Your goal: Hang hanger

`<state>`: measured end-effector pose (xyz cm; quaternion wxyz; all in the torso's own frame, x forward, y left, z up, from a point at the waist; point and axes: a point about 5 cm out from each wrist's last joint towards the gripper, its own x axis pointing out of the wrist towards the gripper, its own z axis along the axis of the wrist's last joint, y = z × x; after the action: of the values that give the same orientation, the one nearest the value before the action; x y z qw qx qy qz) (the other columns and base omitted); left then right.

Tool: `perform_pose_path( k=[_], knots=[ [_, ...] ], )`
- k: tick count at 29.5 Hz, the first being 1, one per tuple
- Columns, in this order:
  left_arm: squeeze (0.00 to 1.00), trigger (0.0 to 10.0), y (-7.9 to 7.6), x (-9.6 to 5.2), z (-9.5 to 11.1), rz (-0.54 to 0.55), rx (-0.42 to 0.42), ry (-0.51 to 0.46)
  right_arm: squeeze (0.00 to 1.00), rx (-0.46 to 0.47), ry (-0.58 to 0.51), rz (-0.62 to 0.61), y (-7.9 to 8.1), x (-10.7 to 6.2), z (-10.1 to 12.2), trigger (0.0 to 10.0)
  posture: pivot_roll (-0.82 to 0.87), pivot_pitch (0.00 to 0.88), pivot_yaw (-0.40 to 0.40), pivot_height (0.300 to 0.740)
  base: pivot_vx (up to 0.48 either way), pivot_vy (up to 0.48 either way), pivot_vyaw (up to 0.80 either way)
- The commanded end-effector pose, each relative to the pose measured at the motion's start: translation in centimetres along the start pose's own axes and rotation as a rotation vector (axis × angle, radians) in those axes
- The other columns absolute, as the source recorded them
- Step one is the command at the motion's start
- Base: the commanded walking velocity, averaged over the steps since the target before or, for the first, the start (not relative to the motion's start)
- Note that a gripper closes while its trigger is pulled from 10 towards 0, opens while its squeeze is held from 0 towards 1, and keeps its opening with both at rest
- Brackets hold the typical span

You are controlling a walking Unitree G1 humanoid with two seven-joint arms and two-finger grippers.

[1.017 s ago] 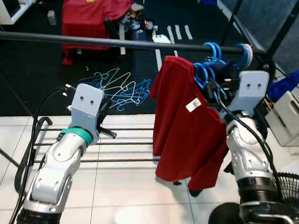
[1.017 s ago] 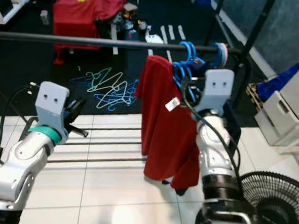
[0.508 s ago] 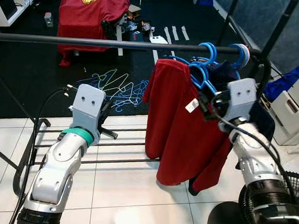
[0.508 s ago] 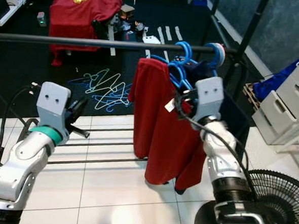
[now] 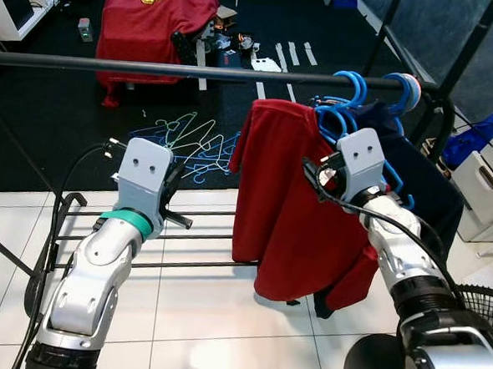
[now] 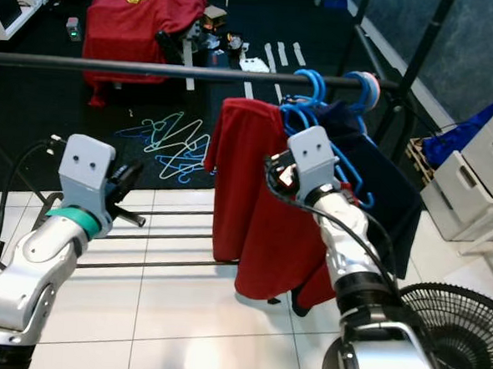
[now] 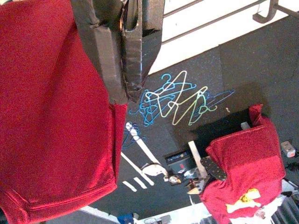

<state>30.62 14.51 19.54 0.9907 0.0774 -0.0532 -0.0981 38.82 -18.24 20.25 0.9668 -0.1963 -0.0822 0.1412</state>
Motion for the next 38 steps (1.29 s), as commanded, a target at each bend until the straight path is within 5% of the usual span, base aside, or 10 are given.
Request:
perform_pose_path(
  k=[1,7,17,27,38],
  knots=[
    [0.0,10.0,0.3,-0.4,-0.2,0.005,0.004,0.015,0.0,-0.038,0.02,-0.034,-1.2,-0.1,-0.2,10.0,0.06,0.093,0.123,0.74,0.0,0.0,0.0],
    [0.0,10.0,0.3,-0.5,-0.2,0.002,0.008,0.018,0.0,-0.128,0.028,-0.069,-3.2,-0.2,0.4,10.0,0.07,0.098,0.13,0.74,0.0,0.0,0.0],
    [0.0,10.0,0.3,-0.5,-0.2,-0.002,0.009,0.019,0.0,-0.073,0.038,-0.054,-3.7,-0.3,0.1,10.0,0.07,0.1,0.132,0.74,0.0,0.0,0.0],
    [0.0,10.0,0.7,-0.8,-0.1,-0.004,0.024,0.029,0.0,-0.019,0.121,0.163,-1.2,-0.6,-2.3,10.0,0.09,0.113,0.147,0.74,0.0,0.0,0.0],
    [0.0,10.0,0.5,-0.7,0.0,-0.012,0.023,0.028,0.0,0.004,0.104,0.201,-0.6,-0.5,-2.2,10.0,0.09,0.107,0.149,0.74,0.0,0.0,0.0]
  ],
)
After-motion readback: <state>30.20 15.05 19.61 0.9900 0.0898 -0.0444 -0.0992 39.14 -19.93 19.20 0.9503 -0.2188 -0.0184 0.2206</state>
